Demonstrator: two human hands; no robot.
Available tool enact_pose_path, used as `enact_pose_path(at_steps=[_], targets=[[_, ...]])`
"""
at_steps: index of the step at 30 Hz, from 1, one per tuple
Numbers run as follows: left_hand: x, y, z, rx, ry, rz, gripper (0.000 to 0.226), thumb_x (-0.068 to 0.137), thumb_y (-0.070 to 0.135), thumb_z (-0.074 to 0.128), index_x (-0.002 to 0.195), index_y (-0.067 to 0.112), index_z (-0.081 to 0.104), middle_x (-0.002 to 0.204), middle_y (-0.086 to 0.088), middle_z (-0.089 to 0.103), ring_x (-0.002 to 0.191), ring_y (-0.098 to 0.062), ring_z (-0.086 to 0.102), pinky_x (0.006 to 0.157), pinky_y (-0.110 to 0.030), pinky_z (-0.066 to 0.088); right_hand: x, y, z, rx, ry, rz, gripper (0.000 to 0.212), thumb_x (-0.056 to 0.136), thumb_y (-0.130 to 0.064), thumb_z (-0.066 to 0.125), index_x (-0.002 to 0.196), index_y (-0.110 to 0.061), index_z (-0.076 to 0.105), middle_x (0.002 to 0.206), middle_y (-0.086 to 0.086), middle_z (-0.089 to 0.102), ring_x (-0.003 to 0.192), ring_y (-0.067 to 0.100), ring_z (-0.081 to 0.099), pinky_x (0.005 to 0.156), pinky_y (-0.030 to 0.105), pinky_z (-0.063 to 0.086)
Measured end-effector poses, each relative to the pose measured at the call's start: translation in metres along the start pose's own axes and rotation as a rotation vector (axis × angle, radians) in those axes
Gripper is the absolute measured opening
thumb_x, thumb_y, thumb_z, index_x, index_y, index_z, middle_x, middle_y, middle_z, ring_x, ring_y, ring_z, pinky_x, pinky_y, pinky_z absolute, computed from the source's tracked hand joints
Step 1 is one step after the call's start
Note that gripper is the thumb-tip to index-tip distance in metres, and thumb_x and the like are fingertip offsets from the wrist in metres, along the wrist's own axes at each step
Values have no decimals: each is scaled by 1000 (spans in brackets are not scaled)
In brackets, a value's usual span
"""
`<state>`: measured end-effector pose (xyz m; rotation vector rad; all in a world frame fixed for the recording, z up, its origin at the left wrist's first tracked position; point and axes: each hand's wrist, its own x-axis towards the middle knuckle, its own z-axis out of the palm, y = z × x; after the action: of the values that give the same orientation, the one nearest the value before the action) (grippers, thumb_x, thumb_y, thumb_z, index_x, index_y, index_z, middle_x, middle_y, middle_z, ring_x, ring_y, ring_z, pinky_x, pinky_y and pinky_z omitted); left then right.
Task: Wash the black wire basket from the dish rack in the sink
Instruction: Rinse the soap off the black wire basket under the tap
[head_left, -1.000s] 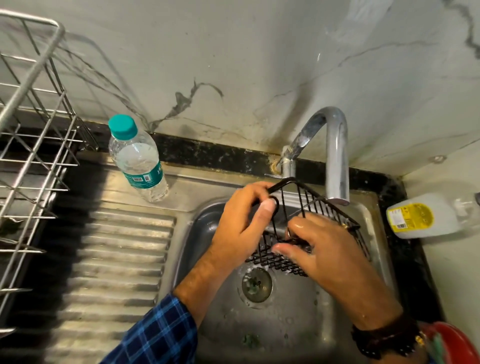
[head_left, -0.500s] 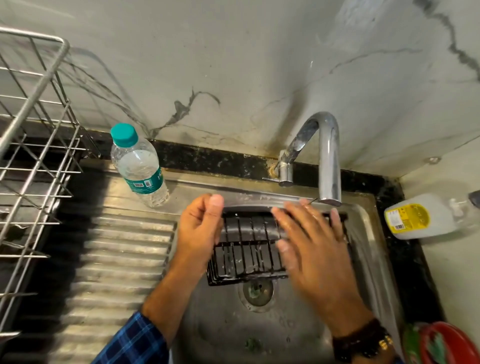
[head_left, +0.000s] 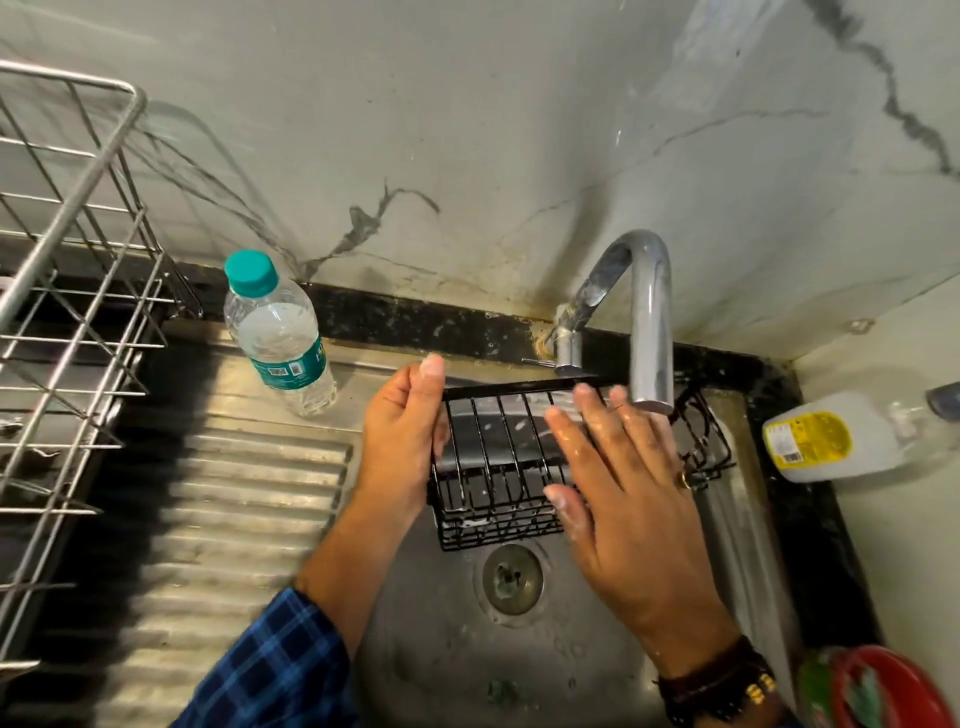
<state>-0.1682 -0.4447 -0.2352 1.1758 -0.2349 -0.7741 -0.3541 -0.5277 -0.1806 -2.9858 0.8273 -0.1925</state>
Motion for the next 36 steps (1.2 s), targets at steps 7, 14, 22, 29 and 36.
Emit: enact_pose_path(at_steps=[7, 14, 22, 29, 36], targets=[[8, 18, -18, 23, 49, 5, 41, 81, 59, 65, 76, 21, 52, 53, 0, 42, 43, -12, 36, 40, -22, 32, -13, 25, -6, 298, 258, 433, 63, 96, -58, 34, 152, -28, 31, 162, 2, 27, 150, 23, 23, 117, 61, 24], [-14, -4, -27, 88, -109, -160, 57, 94, 65, 47, 69, 17, 65, 59, 0, 60, 56, -15, 57, 61, -30, 49, 14, 23, -12, 861, 437, 676, 51, 75, -64, 61, 114, -32, 56, 111, -7, 59, 105, 17, 58, 87, 30, 51], [-29, -7, 5, 943, -326, 307, 39, 103, 46, 37, 135, 31, 56, 120, 15, 68, 112, -1, 61, 94, -27, 49, 23, 5, -30, 477, 85, 516, 38, 67, -55, 78, 87, -30, 57, 84, -13, 63, 77, 4, 62, 60, 16, 47], [-27, 5, 36, 460, -151, -228, 41, 101, 56, 43, 79, 25, 59, 63, 14, 57, 54, -2, 51, 51, -24, 42, 36, 6, -35, 450, 26, 353, 75, 81, -76, 47, 144, -35, 41, 149, -6, 44, 137, 10, 40, 120, 39, 15], [-48, 0, 52, -184, -43, -453, 64, 99, 57, 40, 52, 20, 62, 51, 7, 51, 39, -4, 40, 37, -17, 31, -17, -31, 4, 456, 92, 200, 66, 101, -43, 25, 160, -21, 3, 168, 1, 1, 154, 23, 1, 120, 60, 12]])
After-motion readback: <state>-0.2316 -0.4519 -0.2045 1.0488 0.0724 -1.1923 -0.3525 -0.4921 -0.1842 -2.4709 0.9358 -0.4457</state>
